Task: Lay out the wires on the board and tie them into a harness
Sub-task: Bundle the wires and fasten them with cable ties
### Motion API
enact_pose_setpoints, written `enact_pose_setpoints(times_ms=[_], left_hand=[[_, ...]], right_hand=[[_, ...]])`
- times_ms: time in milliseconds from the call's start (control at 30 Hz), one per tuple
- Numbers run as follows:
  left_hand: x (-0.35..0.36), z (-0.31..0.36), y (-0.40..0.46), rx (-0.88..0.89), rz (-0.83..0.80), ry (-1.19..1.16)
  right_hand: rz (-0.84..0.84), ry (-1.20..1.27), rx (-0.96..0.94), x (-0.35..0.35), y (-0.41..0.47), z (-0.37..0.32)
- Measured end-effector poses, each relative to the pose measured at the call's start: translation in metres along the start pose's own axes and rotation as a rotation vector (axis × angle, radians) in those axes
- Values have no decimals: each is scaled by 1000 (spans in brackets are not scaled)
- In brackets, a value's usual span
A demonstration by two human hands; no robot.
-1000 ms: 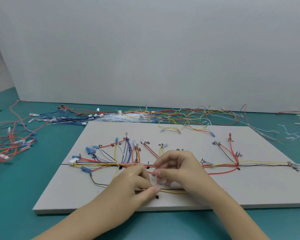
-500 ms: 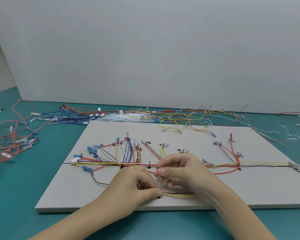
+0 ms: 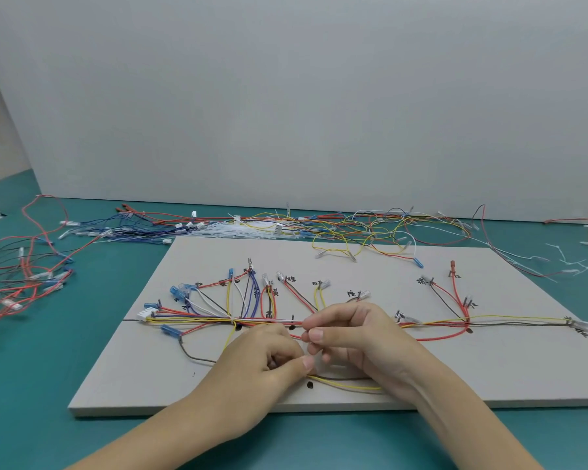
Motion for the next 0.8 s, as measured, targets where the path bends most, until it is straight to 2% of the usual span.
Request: enact_pose_setpoints(times_ms=[333, 600, 800], left_hand=[[0, 1, 1, 32, 11, 27], [0, 3, 0, 85, 14, 80], [0, 4, 1, 81, 3, 87]], right_hand=[[-3, -64, -5, 2, -1, -2], [87, -63, -39, -3, 0, -2], [46, -114, 11, 0, -2, 0]])
Point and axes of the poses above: each hand's wrist, its own y-axis towards the middle knuckle, its own x-axis out of the palm, z = x × y, the point moved 8 cm from there along y, towards the middle knuckle, and after that the axes turned 13 degrees about -y, right-handed, at the moved point
